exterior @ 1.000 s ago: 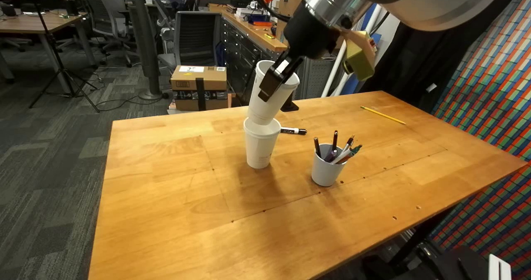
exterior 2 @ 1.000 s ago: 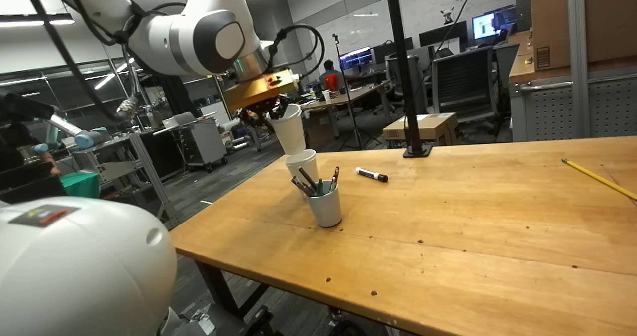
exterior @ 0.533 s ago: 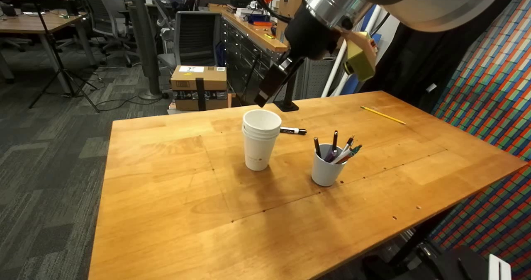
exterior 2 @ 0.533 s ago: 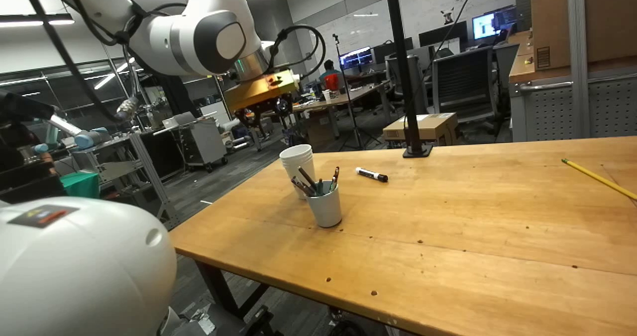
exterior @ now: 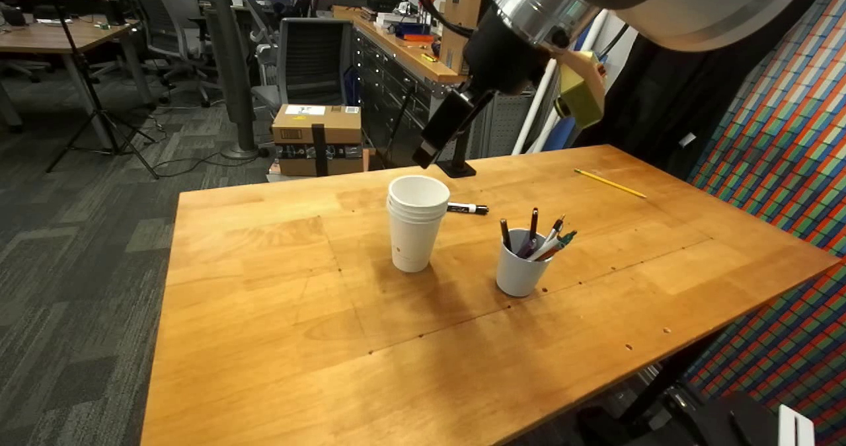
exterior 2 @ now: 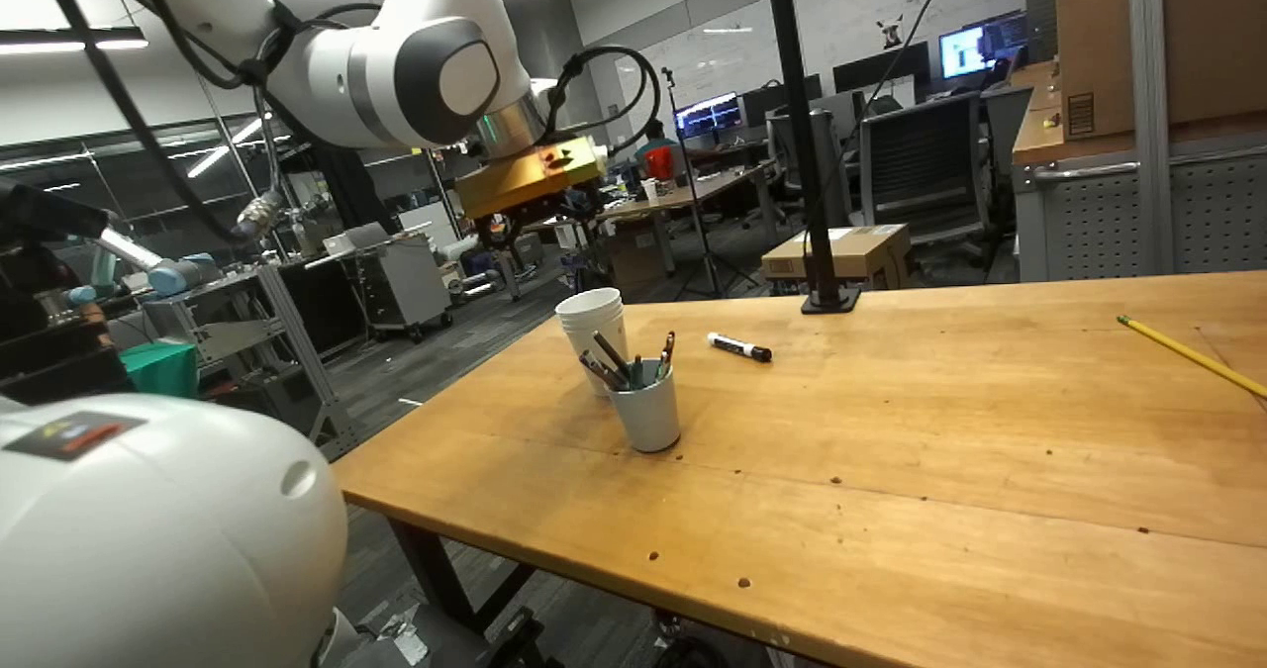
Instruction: Pick up the white cups and put them in the other white cups. Pick up the marker pen and put it in the stacked white cups.
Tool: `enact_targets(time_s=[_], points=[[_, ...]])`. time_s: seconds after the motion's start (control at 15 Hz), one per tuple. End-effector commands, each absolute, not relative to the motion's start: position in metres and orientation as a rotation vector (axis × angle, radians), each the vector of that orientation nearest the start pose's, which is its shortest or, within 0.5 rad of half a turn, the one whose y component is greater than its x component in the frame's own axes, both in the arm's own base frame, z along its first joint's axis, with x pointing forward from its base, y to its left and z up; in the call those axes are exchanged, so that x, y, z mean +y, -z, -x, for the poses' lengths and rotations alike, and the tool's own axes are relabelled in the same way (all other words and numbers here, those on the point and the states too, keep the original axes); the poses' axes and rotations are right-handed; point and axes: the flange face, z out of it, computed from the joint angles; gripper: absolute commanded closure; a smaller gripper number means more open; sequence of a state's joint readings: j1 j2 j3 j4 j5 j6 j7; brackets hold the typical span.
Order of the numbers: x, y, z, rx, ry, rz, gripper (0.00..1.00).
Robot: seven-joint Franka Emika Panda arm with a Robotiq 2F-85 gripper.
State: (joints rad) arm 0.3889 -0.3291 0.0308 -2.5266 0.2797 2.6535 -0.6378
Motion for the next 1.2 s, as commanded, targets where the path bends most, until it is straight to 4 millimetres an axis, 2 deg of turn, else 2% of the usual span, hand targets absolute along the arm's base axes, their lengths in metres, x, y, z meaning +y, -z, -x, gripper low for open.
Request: enact_targets(time_s=[0.0, 0.27, 0.73, 0.93, 1.13], points=[[0.157, -0.452, -0.434, -1.153, 0.743, 2.711, 0.00], [0.132, -0.455, -0.446, -1.110, 0.740, 2.718, 0.00], [0.104, -0.447, -0.474, -1.189, 0.634, 2.653, 0.00], [0.105, -0.438, -0.492, -1.208, 0.582, 2.615, 0.00], [0.120, -0.428, -0.515, -1.193, 0.557, 2.597, 0.00]])
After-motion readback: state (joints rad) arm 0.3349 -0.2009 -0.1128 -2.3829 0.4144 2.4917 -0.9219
